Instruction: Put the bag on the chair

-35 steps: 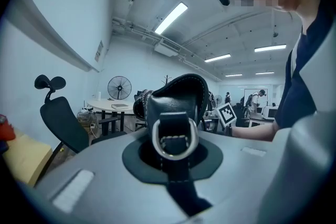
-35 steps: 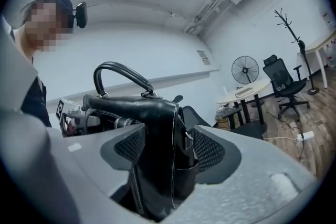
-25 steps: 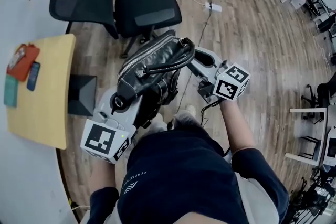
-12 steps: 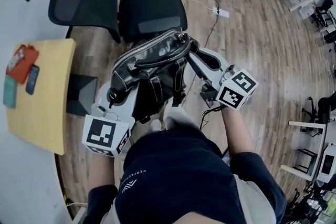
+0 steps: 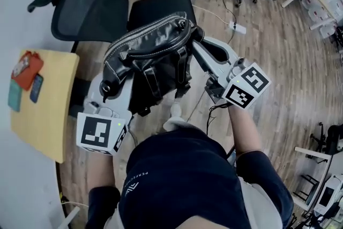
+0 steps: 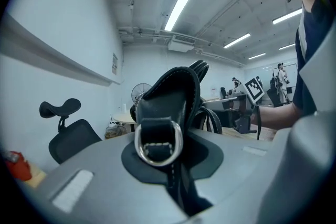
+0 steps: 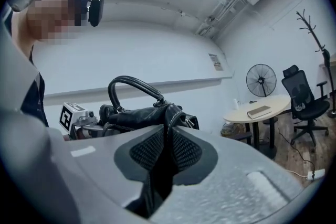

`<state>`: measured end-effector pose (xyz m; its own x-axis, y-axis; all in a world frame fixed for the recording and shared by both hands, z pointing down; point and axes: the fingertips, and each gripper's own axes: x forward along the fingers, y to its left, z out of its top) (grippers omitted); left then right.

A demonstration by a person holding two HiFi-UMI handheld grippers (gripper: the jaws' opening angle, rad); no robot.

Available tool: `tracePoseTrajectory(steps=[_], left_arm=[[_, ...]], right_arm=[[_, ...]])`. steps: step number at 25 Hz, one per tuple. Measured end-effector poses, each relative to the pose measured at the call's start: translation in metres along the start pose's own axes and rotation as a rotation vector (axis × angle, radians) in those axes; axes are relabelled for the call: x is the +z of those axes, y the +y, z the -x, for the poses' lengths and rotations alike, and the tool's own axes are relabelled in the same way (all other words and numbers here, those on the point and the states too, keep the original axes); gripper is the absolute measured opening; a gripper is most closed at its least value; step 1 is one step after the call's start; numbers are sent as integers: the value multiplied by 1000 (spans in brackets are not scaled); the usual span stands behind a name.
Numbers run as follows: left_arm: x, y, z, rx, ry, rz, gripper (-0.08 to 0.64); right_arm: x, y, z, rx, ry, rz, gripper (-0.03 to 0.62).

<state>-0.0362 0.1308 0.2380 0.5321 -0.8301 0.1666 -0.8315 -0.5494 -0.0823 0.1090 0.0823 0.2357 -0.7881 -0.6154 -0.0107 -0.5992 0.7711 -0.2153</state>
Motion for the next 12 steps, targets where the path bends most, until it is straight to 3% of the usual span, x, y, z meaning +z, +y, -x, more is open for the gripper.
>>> tracePoseTrajectory(steps=[7, 12], left_arm=[[31, 26, -53, 94, -37, -15, 64], [48, 39, -79, 150, -58, -32, 64]], right_arm=[[42, -46, -32, 80, -34, 51, 43], [64, -69, -48, 89, -42, 77, 41]])
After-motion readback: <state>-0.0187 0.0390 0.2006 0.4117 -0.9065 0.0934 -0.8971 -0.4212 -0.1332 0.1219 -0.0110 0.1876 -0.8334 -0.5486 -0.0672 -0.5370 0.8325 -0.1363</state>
